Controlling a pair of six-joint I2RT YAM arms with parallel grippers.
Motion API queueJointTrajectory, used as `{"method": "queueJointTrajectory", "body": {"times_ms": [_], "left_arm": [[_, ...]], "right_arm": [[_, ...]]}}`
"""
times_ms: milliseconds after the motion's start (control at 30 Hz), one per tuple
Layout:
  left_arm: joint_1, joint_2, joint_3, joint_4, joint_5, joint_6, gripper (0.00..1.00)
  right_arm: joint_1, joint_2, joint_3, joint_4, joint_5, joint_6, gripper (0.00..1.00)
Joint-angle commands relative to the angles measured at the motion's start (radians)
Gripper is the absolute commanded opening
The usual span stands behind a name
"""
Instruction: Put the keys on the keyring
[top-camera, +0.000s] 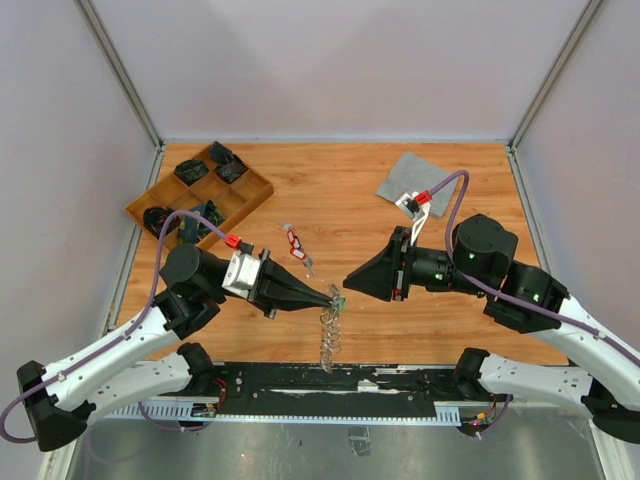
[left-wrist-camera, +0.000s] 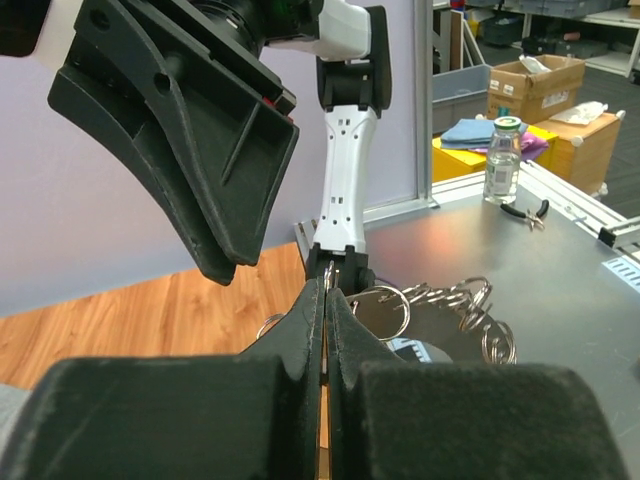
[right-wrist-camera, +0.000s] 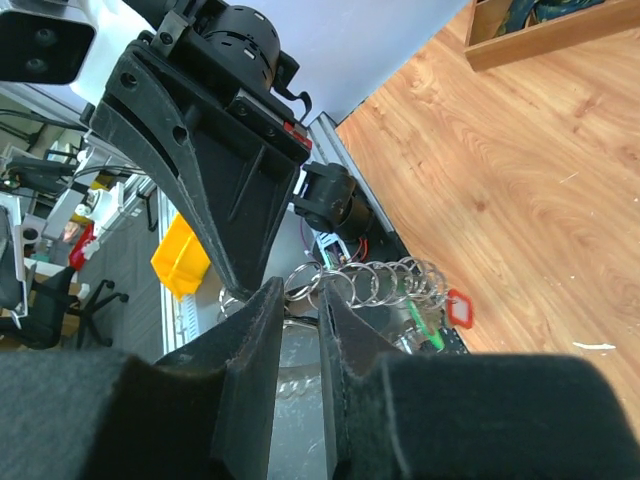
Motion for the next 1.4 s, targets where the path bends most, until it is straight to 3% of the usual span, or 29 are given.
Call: {"method": "queueJointTrajectory", "body": {"times_ms": [0,833,1367], "left_arm": [[-0.005,0.001,0.043,-0.008,0.007,0.044,0.01],[-0.006,0.013,0.039,-0.117,-0.07,0.172,0.01],[-0.005,0.004,0.027,-0.15,-0.111,0.216,0.0]], "right_arm": [[0.011,-0.001,-0.012,0.026,-0.024,0.078,0.22],[0.011,-0.046,-0.091,-0.07,0.149,0.169,0.25],[0.011,-0.033,-0.114,-0.03,0.13,0.205,0.24]]}}
